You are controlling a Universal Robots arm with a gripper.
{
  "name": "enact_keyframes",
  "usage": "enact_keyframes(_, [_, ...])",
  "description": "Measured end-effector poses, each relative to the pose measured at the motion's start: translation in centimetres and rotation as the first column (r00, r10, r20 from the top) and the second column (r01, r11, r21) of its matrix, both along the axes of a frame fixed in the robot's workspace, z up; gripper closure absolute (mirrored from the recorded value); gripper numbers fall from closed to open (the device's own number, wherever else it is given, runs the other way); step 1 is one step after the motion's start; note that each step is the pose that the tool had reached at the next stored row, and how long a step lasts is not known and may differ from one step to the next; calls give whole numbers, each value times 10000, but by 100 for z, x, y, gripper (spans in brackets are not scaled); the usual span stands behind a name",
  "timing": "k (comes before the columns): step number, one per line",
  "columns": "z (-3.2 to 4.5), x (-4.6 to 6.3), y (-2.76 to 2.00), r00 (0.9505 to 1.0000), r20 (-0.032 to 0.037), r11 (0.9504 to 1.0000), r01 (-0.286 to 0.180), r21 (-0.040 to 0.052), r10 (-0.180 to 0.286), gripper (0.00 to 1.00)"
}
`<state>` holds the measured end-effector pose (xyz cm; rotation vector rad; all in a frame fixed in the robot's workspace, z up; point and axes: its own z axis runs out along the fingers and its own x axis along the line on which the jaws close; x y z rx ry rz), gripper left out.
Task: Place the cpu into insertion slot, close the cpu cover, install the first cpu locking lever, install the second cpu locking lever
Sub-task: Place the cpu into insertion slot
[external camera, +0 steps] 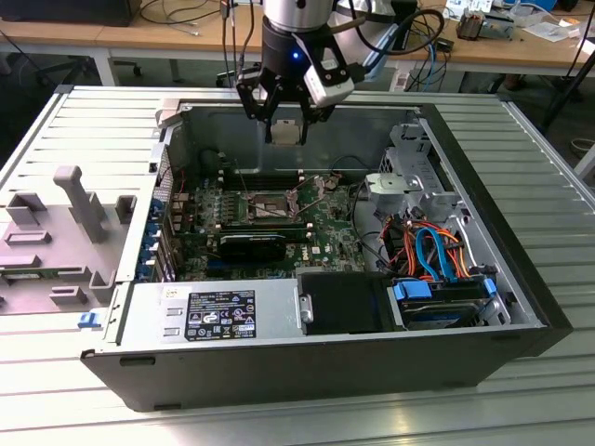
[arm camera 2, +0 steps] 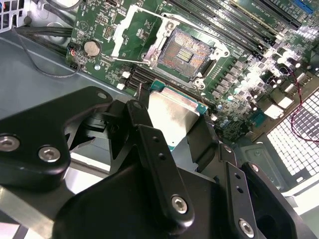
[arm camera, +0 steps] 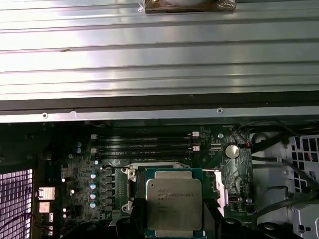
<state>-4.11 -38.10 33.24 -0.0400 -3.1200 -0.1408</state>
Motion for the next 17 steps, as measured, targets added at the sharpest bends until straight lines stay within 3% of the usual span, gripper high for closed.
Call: enact_keyframes(17, [-48,-26,-22,10000,-1,10000,-1,-1,1,45])
